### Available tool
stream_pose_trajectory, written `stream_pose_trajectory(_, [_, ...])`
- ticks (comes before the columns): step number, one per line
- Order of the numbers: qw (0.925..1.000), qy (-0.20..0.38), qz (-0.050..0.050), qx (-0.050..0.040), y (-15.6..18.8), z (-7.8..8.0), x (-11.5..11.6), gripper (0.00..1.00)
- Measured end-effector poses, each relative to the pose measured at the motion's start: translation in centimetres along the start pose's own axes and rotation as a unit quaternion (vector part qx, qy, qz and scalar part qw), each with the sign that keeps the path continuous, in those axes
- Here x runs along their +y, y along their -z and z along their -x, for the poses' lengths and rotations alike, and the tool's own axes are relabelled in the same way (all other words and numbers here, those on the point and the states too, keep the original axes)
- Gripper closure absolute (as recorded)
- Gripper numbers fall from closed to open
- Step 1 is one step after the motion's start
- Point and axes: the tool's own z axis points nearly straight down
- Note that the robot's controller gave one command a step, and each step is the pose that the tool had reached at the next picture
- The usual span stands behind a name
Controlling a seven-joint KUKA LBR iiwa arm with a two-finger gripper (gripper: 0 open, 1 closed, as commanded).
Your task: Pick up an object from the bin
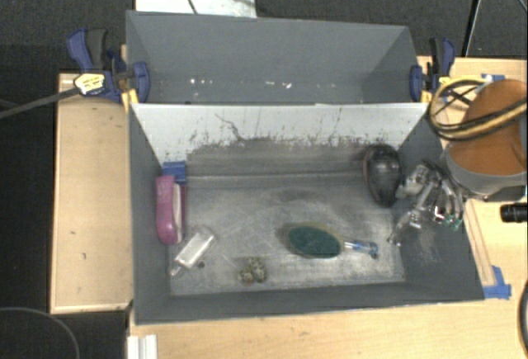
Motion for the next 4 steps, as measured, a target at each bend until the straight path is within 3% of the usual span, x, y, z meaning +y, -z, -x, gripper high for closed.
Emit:
stream_pose_trajectory(1, [0.9968, 0.08, 0.0, -0.0055, -4.3, -8.3, 7.0, 0.0])
stream_pose_trajectory(2, [0.9967, 0.08, 0.001, -0.0099, -4.1, -8.0, 7.0, 1.0])
stream_pose_trajectory(3, [0.9965, 0.084, 0.001, -0.0059, 6.9, -7.0, 5.9, 1.0])
stream_pose_trajectory(4, [0.9965, 0.083, 0.001, -0.0068, 15.5, -6.6, 4.4, 1.0])
